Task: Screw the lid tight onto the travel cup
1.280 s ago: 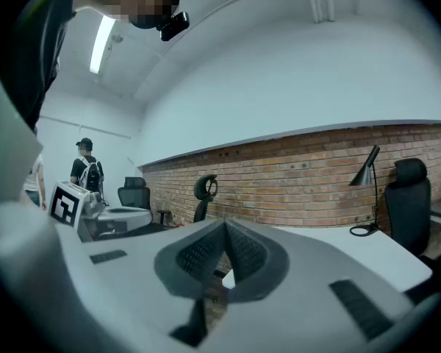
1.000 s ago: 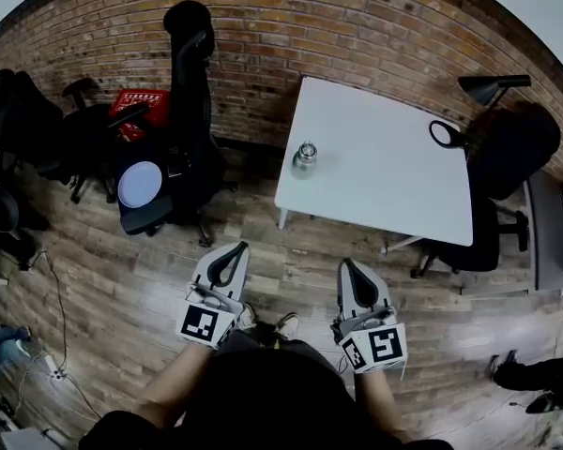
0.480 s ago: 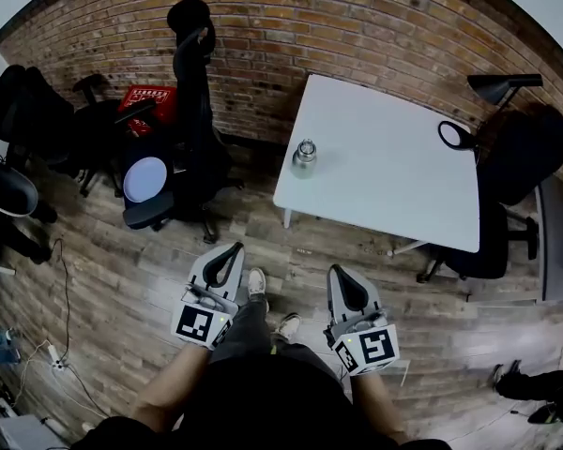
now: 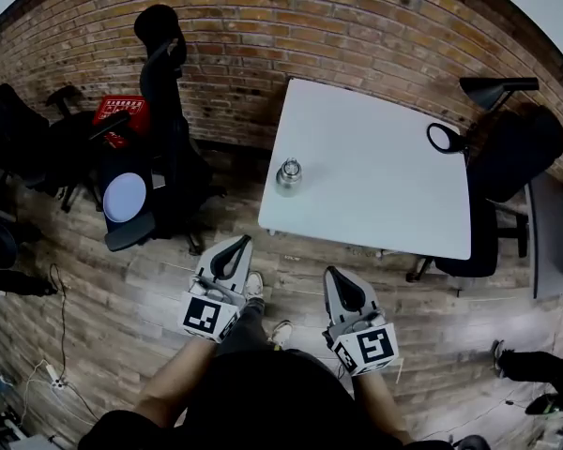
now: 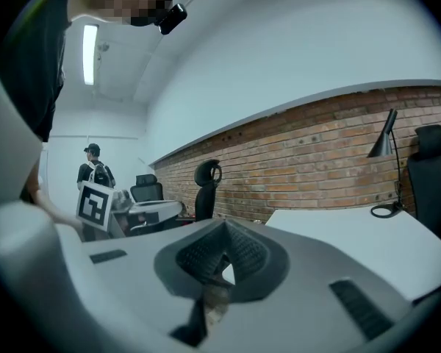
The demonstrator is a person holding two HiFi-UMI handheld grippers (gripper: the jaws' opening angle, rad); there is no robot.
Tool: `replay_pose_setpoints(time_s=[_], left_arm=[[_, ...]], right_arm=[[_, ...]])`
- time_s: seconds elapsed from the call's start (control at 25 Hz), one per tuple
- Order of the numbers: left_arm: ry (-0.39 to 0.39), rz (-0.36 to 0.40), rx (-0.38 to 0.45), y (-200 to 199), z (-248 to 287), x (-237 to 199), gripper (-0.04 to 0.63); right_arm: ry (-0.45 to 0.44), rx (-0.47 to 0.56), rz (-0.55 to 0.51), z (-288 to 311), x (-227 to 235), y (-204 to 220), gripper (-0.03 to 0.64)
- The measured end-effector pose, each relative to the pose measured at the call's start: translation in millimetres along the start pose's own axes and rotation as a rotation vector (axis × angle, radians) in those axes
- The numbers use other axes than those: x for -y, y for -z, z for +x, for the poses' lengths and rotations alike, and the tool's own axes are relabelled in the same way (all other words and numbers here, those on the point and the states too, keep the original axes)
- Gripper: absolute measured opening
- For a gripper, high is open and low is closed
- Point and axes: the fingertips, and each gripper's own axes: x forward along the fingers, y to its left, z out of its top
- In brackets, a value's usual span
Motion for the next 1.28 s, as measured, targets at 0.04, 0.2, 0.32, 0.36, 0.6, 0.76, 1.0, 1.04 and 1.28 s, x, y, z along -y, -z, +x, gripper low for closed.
replay_pose_setpoints(time_s=[0.04,0.2,0.32,0.36,0.6,0.76,1.0,1.04,1.28], left_arm=[[0.003,-0.002,0.000,1.5,8.4,-7.8,0.026],[0.040,-0.032,-0.006,5.0,39.2,-33.5,0.026],[0.074,-0.045,-0.019,5.2,60.1,-53.3,0.026],[0.084,-0.046,-0.019,6.9,66.2,-60.8,0.026],[0.136,-0.081,-0.017,13.0,101.5,-88.0,0.026],[0.141,-0.090,-0.010,13.1,118.9,-93.5,0.026],[0.107,-0.087,-0.020,13.5,130.0,-95.1,0.026],[0.111,-0.081,-0.025,13.6,131.3,-93.0,0.026],[0.115,-0.058,-0.056,22.0,145.3,-88.1,0.026]], right_arm=[[0.003,-0.002,-0.004,9.7,3.5,-3.1,0.011],[0.009,-0.029,-0.004,49.2,11.7,-13.9,0.011],[0.031,-0.041,-0.013,77.6,16.0,-23.3,0.011],[0.042,-0.044,-0.020,85.6,17.0,-26.2,0.011],[0.105,-0.071,-0.066,115.9,32.3,-34.9,0.011],[0.118,-0.089,-0.062,126.0,46.3,-32.8,0.011],[0.085,-0.079,-0.067,138.3,59.7,-29.6,0.011],[0.081,-0.079,-0.071,138.8,62.4,-28.8,0.011],[0.046,-0.089,-0.075,150.7,76.6,-19.1,0.011]])
